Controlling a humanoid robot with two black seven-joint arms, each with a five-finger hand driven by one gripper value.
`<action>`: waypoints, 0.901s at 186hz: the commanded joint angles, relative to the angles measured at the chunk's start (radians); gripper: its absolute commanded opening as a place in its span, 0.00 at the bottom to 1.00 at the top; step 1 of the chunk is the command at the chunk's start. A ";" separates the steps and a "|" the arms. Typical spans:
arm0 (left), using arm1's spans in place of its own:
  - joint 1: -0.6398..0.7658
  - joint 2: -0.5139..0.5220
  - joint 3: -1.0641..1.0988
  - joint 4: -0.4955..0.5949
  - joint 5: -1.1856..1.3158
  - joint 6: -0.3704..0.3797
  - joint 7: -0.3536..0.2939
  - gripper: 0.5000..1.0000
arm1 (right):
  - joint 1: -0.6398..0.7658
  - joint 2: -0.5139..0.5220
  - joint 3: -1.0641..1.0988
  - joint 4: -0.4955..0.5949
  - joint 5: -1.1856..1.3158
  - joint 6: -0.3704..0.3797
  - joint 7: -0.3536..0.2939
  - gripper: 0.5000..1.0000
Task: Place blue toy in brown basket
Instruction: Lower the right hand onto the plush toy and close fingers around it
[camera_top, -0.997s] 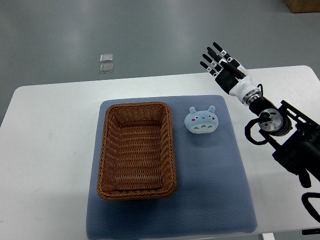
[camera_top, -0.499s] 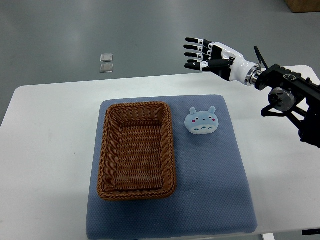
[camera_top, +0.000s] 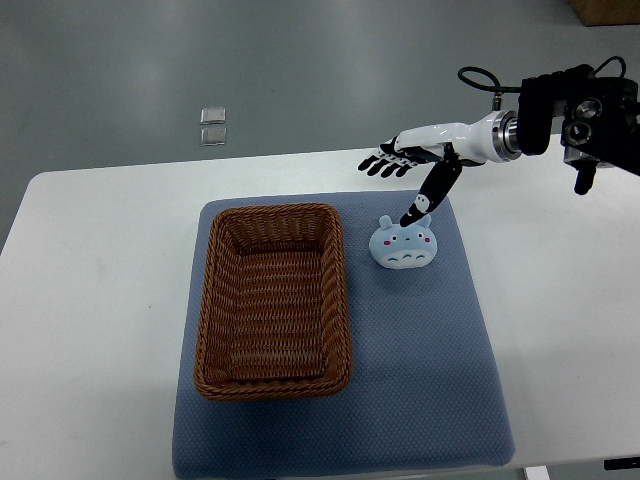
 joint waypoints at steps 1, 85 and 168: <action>0.000 0.000 0.000 0.001 0.000 0.001 0.000 1.00 | -0.008 0.030 -0.015 -0.001 -0.005 -0.053 -0.011 0.83; 0.000 0.000 -0.002 0.008 0.000 0.001 0.000 1.00 | -0.086 0.087 -0.105 -0.049 -0.070 -0.201 -0.019 0.83; 0.000 0.000 -0.002 0.008 0.000 0.001 0.000 1.00 | -0.127 0.116 -0.104 -0.090 -0.123 -0.249 -0.019 0.81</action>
